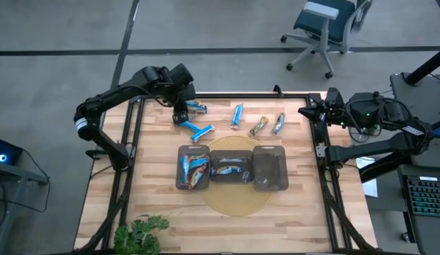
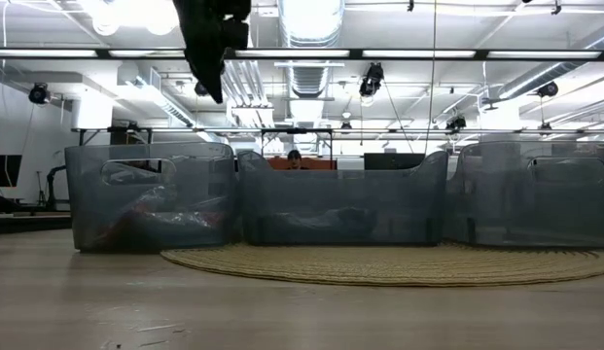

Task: Pick and place Granola Bars by type
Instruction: Put the blue granola bar into the center black bin

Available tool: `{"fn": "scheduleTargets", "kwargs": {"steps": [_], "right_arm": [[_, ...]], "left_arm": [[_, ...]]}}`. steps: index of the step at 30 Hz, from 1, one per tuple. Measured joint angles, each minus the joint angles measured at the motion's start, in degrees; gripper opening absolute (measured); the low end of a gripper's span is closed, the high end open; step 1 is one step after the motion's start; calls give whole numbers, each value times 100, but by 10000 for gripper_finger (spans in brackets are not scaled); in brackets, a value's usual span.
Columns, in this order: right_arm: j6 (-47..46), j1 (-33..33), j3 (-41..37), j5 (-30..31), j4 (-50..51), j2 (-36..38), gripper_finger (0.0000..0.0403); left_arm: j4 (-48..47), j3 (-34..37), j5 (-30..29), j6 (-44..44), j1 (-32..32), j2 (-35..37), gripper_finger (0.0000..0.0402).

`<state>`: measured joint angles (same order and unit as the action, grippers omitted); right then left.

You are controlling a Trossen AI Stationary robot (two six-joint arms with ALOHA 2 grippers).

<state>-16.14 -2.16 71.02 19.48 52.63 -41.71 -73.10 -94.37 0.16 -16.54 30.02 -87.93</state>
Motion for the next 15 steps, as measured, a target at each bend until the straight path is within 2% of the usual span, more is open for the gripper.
{"fn": "scheduleTargets", "kwargs": {"steps": [8,15], "right_arm": [[-31,1,0,-6,55,0,8],[-39,1,0,-14,74,0,8]], "left_arm": [[-35,0,-23,-331,7,-257,147],[-31,0,-206,-1073,17,-277,147]]}}
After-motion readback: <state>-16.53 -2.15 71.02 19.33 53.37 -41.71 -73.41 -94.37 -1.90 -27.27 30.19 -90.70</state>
